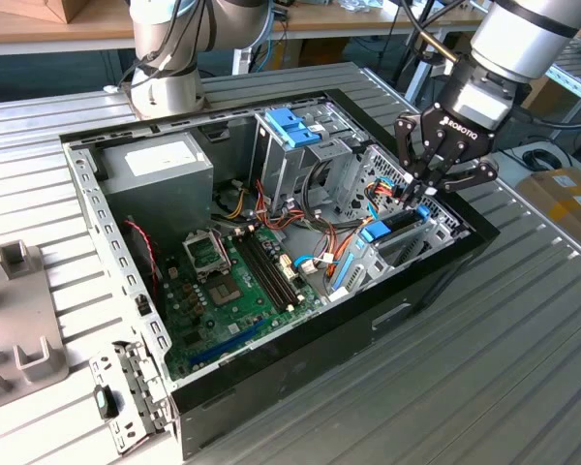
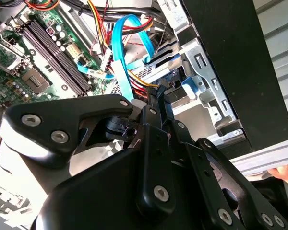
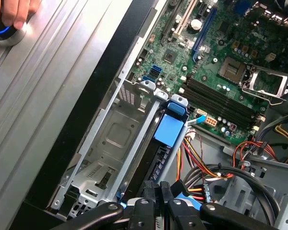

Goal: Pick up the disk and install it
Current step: 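Insert the first disk wire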

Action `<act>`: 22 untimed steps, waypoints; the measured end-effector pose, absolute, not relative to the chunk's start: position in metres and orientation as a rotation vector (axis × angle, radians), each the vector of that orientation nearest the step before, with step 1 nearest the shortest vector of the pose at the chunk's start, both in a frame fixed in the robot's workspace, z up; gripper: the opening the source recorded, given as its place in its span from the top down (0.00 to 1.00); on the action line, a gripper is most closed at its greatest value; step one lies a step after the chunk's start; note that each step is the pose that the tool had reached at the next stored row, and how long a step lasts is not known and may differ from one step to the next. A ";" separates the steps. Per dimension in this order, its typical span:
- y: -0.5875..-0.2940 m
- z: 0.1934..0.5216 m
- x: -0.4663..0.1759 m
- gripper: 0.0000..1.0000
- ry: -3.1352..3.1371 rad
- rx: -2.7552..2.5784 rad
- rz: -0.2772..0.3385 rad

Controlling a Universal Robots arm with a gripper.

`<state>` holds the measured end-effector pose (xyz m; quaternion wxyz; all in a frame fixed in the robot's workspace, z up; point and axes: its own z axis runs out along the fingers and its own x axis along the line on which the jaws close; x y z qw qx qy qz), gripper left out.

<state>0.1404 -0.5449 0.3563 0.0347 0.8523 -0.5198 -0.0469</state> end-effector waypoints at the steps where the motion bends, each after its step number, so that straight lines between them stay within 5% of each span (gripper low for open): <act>1: -0.545 0.356 0.140 0.84 -1.601 2.618 -0.144; 22: -0.545 0.356 0.140 0.84 -1.709 2.554 -0.149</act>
